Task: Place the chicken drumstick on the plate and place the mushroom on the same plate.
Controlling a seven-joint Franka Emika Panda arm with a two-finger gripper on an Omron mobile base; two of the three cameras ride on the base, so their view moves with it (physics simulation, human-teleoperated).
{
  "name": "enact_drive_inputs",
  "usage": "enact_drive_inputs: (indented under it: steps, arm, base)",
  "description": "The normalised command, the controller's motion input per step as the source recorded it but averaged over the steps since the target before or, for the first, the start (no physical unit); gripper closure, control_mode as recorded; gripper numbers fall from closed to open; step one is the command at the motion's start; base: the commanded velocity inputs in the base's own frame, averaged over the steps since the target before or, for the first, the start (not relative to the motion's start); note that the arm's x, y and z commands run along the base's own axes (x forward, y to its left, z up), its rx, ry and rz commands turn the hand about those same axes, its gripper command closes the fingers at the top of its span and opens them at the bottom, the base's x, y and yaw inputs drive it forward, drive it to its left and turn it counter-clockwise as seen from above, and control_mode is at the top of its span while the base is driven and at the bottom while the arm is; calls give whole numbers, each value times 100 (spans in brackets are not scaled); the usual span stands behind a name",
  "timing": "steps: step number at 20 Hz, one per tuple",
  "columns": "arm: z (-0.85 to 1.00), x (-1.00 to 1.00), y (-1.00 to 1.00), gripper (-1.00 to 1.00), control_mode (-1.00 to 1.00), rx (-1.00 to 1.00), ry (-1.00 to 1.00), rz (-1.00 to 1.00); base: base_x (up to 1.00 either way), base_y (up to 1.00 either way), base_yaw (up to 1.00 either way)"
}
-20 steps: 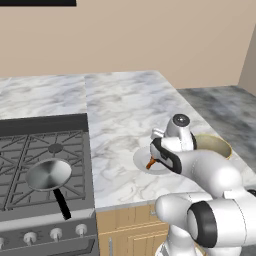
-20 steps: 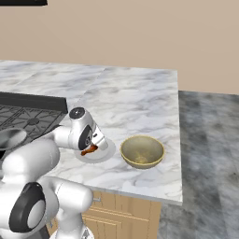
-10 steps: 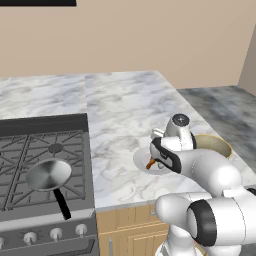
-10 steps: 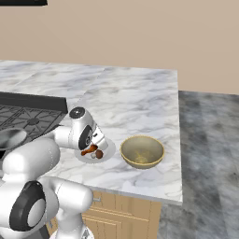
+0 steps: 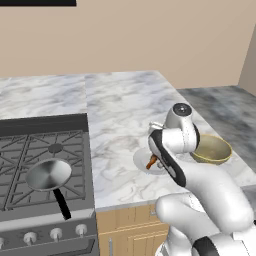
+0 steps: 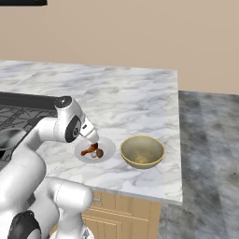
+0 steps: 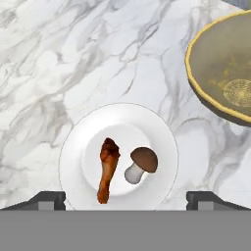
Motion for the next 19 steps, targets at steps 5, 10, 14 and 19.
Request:
enact_drive_inputs:
  steps: [5, 10, 14, 19]
  arm:
    - [66, -100, 96, -100, -100, -24, 0, 23]
    - [68, -100, 94, -100, -100, -29, 0, 24]
    - [49, -100, 49, -100, -100, -17, -44, 20]
    - [15, -25, 0, -100, -100, 3, -17, 1]
  base:
    - [0, 0, 0]
    - [0, 0, 0]
    - [0, 0, 0]
    - [0, 0, 0]
